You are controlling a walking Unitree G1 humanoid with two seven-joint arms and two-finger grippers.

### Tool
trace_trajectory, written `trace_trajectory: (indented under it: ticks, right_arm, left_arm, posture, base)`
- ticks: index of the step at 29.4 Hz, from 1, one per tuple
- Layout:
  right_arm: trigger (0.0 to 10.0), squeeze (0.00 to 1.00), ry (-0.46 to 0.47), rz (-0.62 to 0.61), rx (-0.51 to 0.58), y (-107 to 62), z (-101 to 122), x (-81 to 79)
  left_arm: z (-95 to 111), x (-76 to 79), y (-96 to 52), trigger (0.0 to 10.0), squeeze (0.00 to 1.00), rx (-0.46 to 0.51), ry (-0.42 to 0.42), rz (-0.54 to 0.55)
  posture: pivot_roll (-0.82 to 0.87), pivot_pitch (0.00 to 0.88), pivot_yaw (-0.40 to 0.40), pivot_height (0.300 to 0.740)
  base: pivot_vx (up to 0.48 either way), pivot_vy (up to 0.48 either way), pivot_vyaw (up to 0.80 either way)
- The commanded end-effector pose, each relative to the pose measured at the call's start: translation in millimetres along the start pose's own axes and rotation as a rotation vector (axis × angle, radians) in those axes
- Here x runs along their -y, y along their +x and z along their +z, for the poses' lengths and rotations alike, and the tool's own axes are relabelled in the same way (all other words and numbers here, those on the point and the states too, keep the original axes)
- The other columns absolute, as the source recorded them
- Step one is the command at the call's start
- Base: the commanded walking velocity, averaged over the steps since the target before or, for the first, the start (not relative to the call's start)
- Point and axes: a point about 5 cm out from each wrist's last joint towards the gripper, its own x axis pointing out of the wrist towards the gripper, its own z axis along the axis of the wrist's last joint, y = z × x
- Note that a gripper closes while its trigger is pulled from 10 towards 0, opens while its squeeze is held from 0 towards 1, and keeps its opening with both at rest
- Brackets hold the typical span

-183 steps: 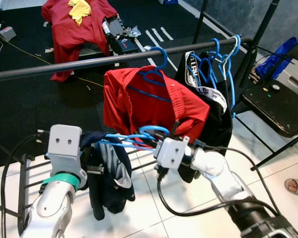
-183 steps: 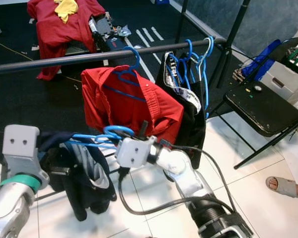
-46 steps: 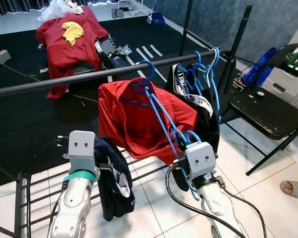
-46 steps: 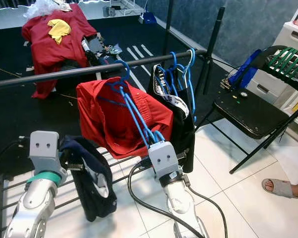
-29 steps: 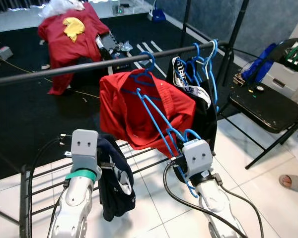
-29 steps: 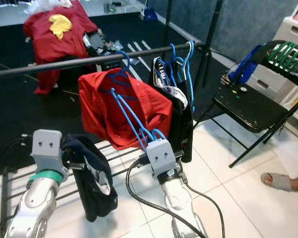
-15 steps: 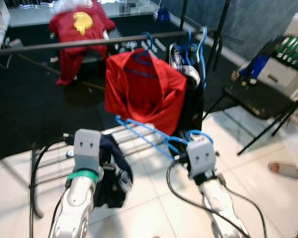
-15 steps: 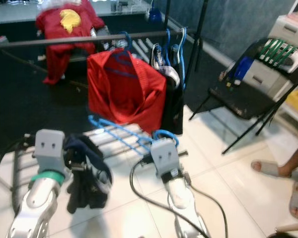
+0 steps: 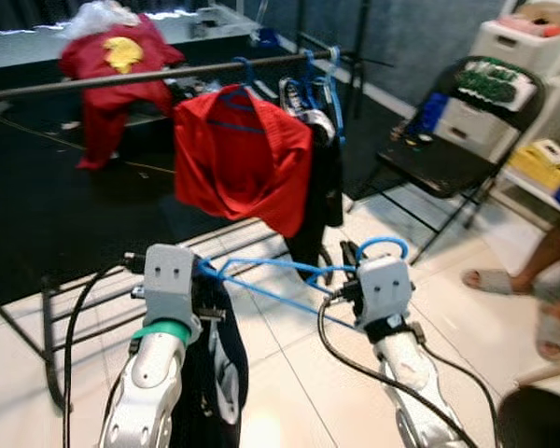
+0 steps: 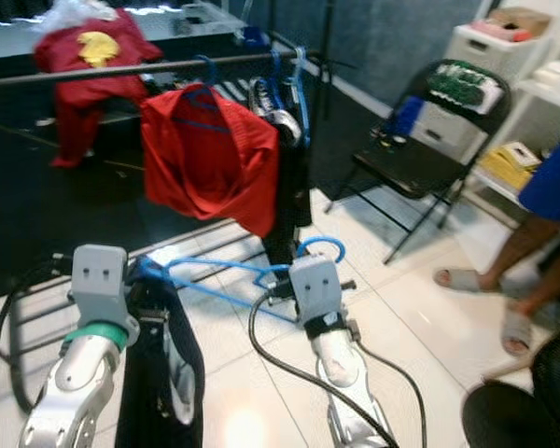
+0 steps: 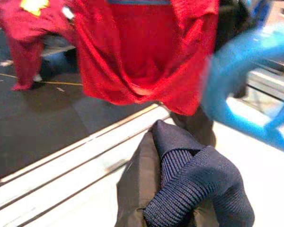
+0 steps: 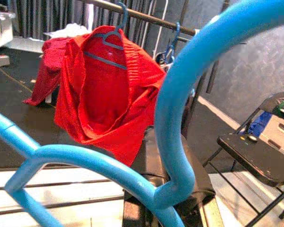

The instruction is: Hang hanger

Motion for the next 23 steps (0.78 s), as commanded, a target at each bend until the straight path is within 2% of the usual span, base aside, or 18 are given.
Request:
trace_trajectory:
  ticks: [1, 10, 13, 15, 23]
  right_arm:
    - [10.0, 0.0, 0.003, -0.006, -0.024, -1.0, -4.6, 3.3]
    - [10.0, 0.0, 0.021, 0.041, 0.045, 15.5, 11.6, -6.2]
    - [10.0, 0.0, 0.024, 0.053, 0.06, 18.8, 15.3, -8.7]
    - [10.0, 0.0, 0.031, 0.067, 0.067, 22.4, 17.6, -11.6]
    - [10.0, 0.0, 0.035, 0.068, 0.065, 24.0, 17.2, -12.1]
  left_arm:
    - [6.5, 2.3, 0.3, 10.0, 0.0, 0.018, -0.014, -0.012]
    - [13.7, -4.1, 2.5, 10.0, 0.0, 0.048, -0.019, 0.011]
    - [15.8, -3.3, 2.0, 10.0, 0.0, 0.056, -0.016, 0.008]
    - [19.7, 5.1, 1.4, 10.0, 0.0, 0.067, 0.009, -0.03]
    - [20.5, 7.5, 3.6, 10.0, 0.0, 0.066, 0.053, -0.043]
  posture:
    - [-0.08, 0.04, 0.067, 0.74]
    - [-0.06, 0.037, 0.061, 0.74]
    - [-0.06, 0.037, 0.058, 0.74]
    - [-0.05, 0.037, 0.055, 0.74]
    - [-0.04, 0.035, 0.056, 0.74]
  base:
    - [0.0, 0.0, -0.8]
    - [0.0, 0.0, -0.8]
    - [0.0, 0.0, -0.8]
    - [0.0, 0.0, -0.8]
    - [0.0, 0.0, -0.8]
